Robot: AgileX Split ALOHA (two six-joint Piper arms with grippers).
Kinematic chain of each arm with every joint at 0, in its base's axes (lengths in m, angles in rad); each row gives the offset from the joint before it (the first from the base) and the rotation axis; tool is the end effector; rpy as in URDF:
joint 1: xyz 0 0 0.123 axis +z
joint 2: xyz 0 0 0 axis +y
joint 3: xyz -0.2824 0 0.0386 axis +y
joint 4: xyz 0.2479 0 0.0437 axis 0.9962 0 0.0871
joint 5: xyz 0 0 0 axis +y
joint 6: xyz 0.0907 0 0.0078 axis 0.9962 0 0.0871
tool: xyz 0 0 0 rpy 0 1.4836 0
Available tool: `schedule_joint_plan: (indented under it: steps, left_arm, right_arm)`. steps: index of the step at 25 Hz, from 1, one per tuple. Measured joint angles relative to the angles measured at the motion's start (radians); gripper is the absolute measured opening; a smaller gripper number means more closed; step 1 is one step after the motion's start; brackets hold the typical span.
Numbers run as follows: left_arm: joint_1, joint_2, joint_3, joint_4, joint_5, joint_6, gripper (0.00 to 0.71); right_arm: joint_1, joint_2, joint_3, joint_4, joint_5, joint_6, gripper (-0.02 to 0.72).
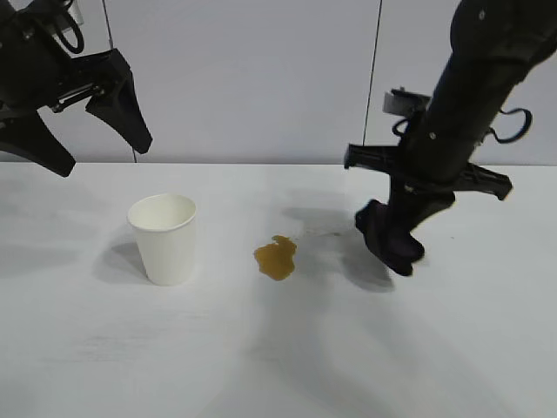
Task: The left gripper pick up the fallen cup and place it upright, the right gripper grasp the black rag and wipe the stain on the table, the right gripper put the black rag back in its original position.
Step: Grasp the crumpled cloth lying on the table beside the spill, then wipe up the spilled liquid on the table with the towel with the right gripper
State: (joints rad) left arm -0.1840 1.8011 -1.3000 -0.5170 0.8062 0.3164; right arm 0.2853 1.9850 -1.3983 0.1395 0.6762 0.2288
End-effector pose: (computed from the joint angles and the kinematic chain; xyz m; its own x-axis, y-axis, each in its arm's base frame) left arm 0.3628 -0.1006 0.2307 -0.9143 0.1145 -0.3886 0.2611 0.9000 -0.3490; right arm 0.3958 0.1244 0.1816 -0.9376 0.0691 -0.3407 -0.0022 0.9788 0.2047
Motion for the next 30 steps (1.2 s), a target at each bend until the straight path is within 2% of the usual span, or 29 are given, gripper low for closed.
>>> schedule_joint_plan:
  steps: [3,8,14,18,23,30]
  left_arm:
    - [0.000,0.000,0.000,0.000,0.000,0.000,0.694]
    - [0.000,0.000,0.000,0.000,0.000,0.000,0.694]
    - [0.000,0.000,0.000,0.000,0.000,0.000,0.694]
    - [0.000,0.000,0.000,0.000,0.000,0.000,0.694]
    - [0.000,0.000,0.000,0.001,0.001,0.000,0.694]
    - [0.000,0.000,0.000,0.001,0.001,0.000,0.694]
  right_arm:
    - [0.072,-0.005,-0.051,0.026,0.002,-0.017,0.097]
    - [0.183,0.035,-0.059,0.035,-0.007,-0.017,0.097]
    - [0.222,0.156,-0.060,0.028,-0.076,-0.017,0.097]
    - [0.208,0.201,-0.064,-0.027,-0.126,0.032,0.097]
    - [0.128,0.206,-0.070,-0.139,-0.155,0.157,0.097]
    - [-0.027,0.206,-0.075,-0.223,-0.145,0.188,0.097]
